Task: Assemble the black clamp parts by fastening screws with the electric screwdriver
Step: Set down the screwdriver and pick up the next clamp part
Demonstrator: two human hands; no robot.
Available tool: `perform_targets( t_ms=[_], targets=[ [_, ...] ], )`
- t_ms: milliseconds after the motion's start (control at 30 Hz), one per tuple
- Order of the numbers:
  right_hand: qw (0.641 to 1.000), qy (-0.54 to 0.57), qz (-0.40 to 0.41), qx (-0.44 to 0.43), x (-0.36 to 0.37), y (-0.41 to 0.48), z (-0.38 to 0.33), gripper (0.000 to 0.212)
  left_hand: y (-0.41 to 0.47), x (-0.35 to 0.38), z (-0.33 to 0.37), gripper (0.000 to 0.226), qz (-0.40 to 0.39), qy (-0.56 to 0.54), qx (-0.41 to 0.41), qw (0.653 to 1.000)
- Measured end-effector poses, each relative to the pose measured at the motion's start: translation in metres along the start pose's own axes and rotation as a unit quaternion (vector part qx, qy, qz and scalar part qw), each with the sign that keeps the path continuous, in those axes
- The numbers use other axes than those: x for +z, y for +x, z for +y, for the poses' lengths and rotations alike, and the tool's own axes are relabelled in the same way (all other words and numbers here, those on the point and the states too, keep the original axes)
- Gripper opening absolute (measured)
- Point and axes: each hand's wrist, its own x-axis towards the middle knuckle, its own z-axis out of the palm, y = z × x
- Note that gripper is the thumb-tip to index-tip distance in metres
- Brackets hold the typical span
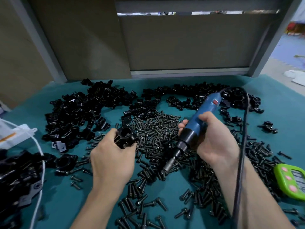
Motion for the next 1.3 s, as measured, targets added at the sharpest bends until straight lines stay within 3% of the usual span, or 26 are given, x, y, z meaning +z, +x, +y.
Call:
perform_targets(
  t_ms=[67, 100, 167, 233, 267, 300, 367, 600, 667, 700, 733, 767, 833, 867, 900, 967, 1033, 1167, 1300],
  targets=[
    [0.980, -0.186, 0.028, -0.070, 0.008, -0.004, -0.002, 0.020, 0.001, -0.001, -0.001, 0.038, -0.010, -0.027, -0.010, 1.000],
    [0.947, -0.297, 0.044, -0.112, 0.009, -0.007, -0.004, 0.023, 0.000, -0.002, 0.000, 0.054, -0.016, -0.045, -0.012, 0.999],
    [0.816, -0.536, 0.103, -0.191, 0.007, -0.012, -0.007, 0.033, -0.004, -0.004, 0.002, 0.072, -0.033, -0.075, -0.004, 0.997],
    [0.669, -0.696, 0.154, -0.210, 0.003, -0.016, -0.006, 0.049, -0.006, -0.004, 0.002, 0.047, -0.038, -0.083, 0.028, 0.995],
    [0.623, -0.737, 0.171, -0.197, 0.002, -0.017, -0.005, 0.062, -0.007, -0.003, 0.002, 0.027, -0.037, -0.086, 0.042, 0.995],
    [0.598, -0.761, 0.180, -0.176, 0.003, -0.018, -0.003, 0.073, -0.008, -0.003, 0.002, 0.014, -0.033, -0.094, 0.054, 0.994],
    [0.578, -0.784, 0.182, -0.135, 0.004, -0.018, 0.005, 0.081, -0.010, -0.001, 0.001, 0.017, -0.023, -0.109, 0.089, 0.990],
    [0.509, -0.810, 0.230, -0.179, 0.010, -0.017, 0.030, 0.049, -0.013, 0.006, 0.001, 0.017, -0.048, -0.093, 0.186, 0.977],
    [0.475, -0.822, 0.219, -0.226, 0.011, -0.019, 0.037, 0.046, -0.012, 0.008, -0.001, 0.020, -0.055, -0.083, 0.203, 0.974],
    [0.476, -0.808, 0.205, -0.280, 0.013, -0.020, 0.039, 0.042, -0.011, 0.008, -0.001, 0.019, -0.056, -0.080, 0.207, 0.973],
    [0.509, -0.768, 0.180, -0.344, 0.015, -0.023, 0.042, 0.033, -0.011, 0.009, -0.002, 0.016, -0.054, -0.077, 0.210, 0.973],
    [0.582, -0.701, 0.135, -0.390, 0.019, -0.025, 0.044, 0.022, -0.010, 0.010, -0.003, 0.012, -0.051, -0.072, 0.212, 0.973],
    [0.779, -0.526, -0.008, -0.342, 0.028, -0.028, 0.050, 0.013, -0.009, 0.012, -0.004, 0.009, -0.045, -0.056, 0.214, 0.974],
    [0.851, -0.440, -0.087, -0.274, 0.033, -0.030, 0.055, 0.015, -0.008, 0.013, -0.005, 0.009, -0.040, -0.041, 0.213, 0.975],
    [0.889, -0.385, -0.139, -0.207, 0.035, -0.031, 0.060, 0.015, -0.007, 0.014, -0.006, 0.010, -0.035, -0.021, 0.211, 0.977],
    [0.913, -0.342, -0.177, -0.133, 0.035, -0.031, 0.070, 0.013, -0.006, 0.015, -0.008, 0.014, -0.033, 0.013, 0.203, 0.979],
    [0.931, -0.306, -0.163, -0.114, 0.034, -0.029, 0.075, 0.021, -0.004, 0.014, -0.009, 0.019, -0.048, 0.013, 0.193, 0.980],
    [0.936, -0.283, -0.145, -0.151, 0.030, -0.025, 0.071, 0.038, -0.003, 0.012, -0.005, 0.039, -0.093, -0.099, 0.158, 0.978],
    [0.927, -0.290, -0.144, -0.188, 0.027, -0.023, 0.070, 0.039, -0.001, 0.014, -0.006, 0.034, -0.099, -0.209, 0.117, 0.966]
  ],
)
